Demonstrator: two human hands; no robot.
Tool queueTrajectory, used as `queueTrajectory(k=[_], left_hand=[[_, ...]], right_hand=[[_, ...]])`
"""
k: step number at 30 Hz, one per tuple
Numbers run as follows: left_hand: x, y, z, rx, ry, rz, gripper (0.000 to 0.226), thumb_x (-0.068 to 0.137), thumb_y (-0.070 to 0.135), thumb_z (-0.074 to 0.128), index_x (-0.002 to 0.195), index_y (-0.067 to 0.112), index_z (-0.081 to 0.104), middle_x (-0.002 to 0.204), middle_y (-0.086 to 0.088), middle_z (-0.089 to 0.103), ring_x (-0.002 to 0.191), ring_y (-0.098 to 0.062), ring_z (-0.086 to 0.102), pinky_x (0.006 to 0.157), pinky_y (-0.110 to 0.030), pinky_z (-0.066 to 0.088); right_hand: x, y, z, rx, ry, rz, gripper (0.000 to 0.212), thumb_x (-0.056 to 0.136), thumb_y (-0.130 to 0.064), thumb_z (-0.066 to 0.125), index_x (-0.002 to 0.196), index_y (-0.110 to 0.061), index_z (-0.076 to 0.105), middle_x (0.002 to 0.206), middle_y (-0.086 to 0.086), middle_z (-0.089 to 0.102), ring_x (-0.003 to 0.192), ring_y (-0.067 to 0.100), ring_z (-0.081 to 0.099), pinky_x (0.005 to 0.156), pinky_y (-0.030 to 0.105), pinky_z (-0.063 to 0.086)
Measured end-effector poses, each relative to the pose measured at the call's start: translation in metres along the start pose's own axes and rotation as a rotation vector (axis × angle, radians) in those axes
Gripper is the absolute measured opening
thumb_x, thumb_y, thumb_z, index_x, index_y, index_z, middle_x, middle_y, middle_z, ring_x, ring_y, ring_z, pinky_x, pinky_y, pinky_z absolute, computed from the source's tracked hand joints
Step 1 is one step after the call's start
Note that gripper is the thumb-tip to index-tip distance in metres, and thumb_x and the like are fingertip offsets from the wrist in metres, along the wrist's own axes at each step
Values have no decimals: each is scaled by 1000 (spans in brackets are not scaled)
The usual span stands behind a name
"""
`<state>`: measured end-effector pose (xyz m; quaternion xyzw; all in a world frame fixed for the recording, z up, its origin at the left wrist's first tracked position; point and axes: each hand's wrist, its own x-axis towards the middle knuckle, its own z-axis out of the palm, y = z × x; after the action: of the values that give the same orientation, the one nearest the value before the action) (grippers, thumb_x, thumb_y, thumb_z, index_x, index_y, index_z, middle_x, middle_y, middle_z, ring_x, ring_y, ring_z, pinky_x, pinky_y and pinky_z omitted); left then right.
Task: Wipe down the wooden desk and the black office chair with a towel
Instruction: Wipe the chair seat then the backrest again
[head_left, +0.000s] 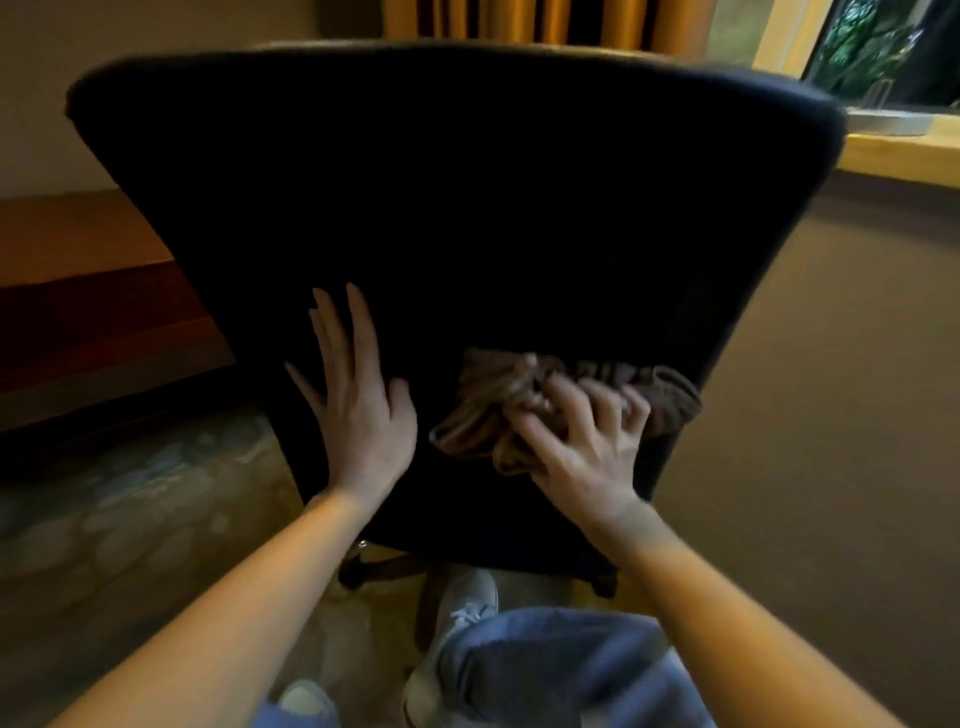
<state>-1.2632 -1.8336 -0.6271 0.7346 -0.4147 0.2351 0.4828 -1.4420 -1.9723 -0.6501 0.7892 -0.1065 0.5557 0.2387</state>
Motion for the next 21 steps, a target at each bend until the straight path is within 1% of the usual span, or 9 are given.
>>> queueTrajectory(k=[3, 5, 8, 10, 12, 14, 15, 19, 21], left_hand=[[-3, -9, 10, 22, 41, 47, 79, 101, 16, 45, 164, 21, -1, 171, -14, -7, 158, -27, -10, 123, -66, 1], [-5, -12, 13, 37, 79, 77, 80, 99, 16, 44, 164, 25, -3, 170, -16, -7, 158, -30, -9, 123, -65, 3], [-7, -8, 18, 38, 84, 88, 77, 98, 19, 43, 162, 24, 2, 169, -22, -4, 158, -34, -7, 122, -67, 6], [-8, -1, 17, 20, 82, 66, 77, 98, 23, 45, 162, 22, 3, 169, -22, -5, 158, -35, -7, 122, -68, 8], [-11, 4, 15, 29, 44, 40, 81, 98, 29, 49, 163, 21, 1, 169, -21, -7, 158, -36, -7, 122, -67, 11], [-14, 11, 10, 52, 13, 34, 90, 94, 33, 54, 163, 17, -1, 169, -22, -8, 157, -38, -7, 122, -66, 13], [-16, 15, 7, 65, 3, 24, 94, 92, 35, 57, 164, 13, 0, 169, -23, -8, 157, -39, -6, 121, -66, 15], [-21, 29, 1, 9, -33, 0, 99, 92, 46, 60, 162, 4, 5, 168, -25, -8, 156, -42, -5, 122, -66, 16], [-22, 33, -3, -32, -53, -22, 98, 93, 54, 54, 163, 5, 6, 168, -25, -6, 156, -42, -3, 121, -66, 17]], right_hand=[[-58, -19, 18, 39, -88, 22, 18, 94, -31, 54, 111, -35, 62, 125, 3, 53, 108, 29, 50, 95, 47, 33], [-94, -29, 25, 55, -196, -19, 19, 89, -32, 59, 108, -35, 60, 126, 4, 53, 108, 29, 51, 94, 47, 34], [-135, -41, 27, 32, -511, -100, 34, 78, -35, 70, 110, -35, 60, 126, 4, 51, 109, 30, 50, 94, 49, 33], [-132, -42, 20, 74, -684, -93, 48, 67, -37, 81, 110, -37, 62, 120, 3, 49, 107, 30, 48, 94, 48, 32], [-108, -34, 7, 144, -753, -87, 48, 63, -41, 79, 109, -38, 66, 113, 1, 50, 104, 31, 50, 89, 46, 32], [-72, -16, -23, 196, -694, -95, 42, 66, -42, 65, 108, -36, 68, 111, 3, 54, 101, 32, 51, 83, 43, 31], [-50, -4, -41, 219, -614, -63, 44, 66, -41, 60, 109, -35, 67, 114, 5, 56, 102, 31, 50, 82, 42, 30], [54, 51, -108, 149, -123, 18, 49, 76, -29, 72, 123, -32, 59, 132, 12, 47, 113, 34, 47, 88, 51, 36], [102, 79, -136, 33, -1, 54, 48, 84, -33, 73, 128, -31, 55, 139, 12, 38, 121, 37, 42, 94, 56, 36]])
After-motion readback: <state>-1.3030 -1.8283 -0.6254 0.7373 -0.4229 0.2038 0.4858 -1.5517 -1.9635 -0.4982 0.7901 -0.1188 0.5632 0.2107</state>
